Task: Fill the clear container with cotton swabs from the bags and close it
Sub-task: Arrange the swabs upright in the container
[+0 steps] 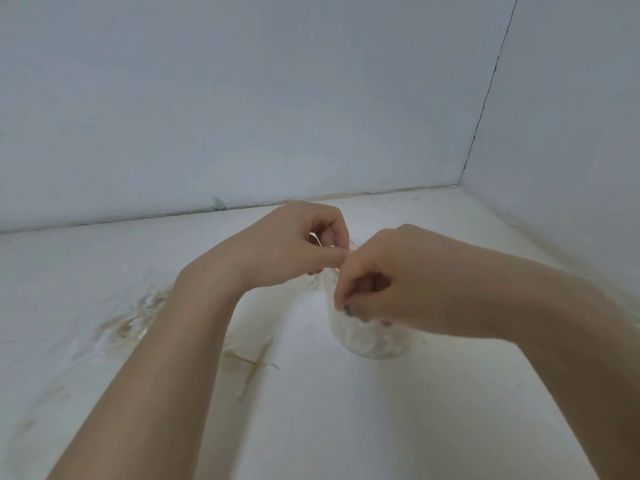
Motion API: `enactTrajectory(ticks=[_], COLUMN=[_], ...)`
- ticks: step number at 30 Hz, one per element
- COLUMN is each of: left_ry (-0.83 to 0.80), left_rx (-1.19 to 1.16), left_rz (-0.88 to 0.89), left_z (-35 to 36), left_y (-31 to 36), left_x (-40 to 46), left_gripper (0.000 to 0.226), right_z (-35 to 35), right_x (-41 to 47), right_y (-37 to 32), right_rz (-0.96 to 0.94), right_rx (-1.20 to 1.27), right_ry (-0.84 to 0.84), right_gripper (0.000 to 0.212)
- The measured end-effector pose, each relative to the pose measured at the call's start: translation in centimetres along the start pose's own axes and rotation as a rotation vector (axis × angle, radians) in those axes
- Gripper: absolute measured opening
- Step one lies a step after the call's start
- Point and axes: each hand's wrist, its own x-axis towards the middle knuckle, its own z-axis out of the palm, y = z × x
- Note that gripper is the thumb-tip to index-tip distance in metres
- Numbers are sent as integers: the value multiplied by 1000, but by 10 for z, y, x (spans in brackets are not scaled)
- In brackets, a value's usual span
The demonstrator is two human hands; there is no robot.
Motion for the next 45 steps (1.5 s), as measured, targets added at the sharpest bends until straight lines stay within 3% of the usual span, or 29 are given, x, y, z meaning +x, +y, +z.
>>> enactTrajectory(ticks=[3, 6, 14, 22, 26, 31, 35, 39, 45], left_ry=[47, 98, 153, 206, 192, 219, 139, 128, 114], left_rx=[-13, -24, 18, 86, 114, 132, 201, 225, 216], left_rz=[17, 15, 53, 67, 79, 97, 51, 7, -7], left_z=[-4, -9, -17, -24, -29, -32, -22, -17, -15], left_y=[4, 7, 17, 17, 20, 26, 27, 24, 21], left_x=[-1, -4, -10, -14, -17, -21, -18, -14, -12], left_gripper=[4, 6, 16, 19, 19, 15, 16, 17, 16], right_z=[-21, -35, 0, -19, -6, 10, 20, 16, 18], right_x=[-5, -10, 8, 4, 10, 17, 21, 21, 20], right_y=[9, 19, 14, 29, 22, 21, 16, 20, 22], right_rz=[21, 31, 49, 20, -25, -14, -6, 5, -27], right_rx=[230, 269, 127, 207, 190, 151, 36, 3, -121], right_ry=[33, 44, -57, 160, 204, 195, 199, 164, 136], right_gripper=[18, 20, 19, 8, 17, 13, 12, 28, 19])
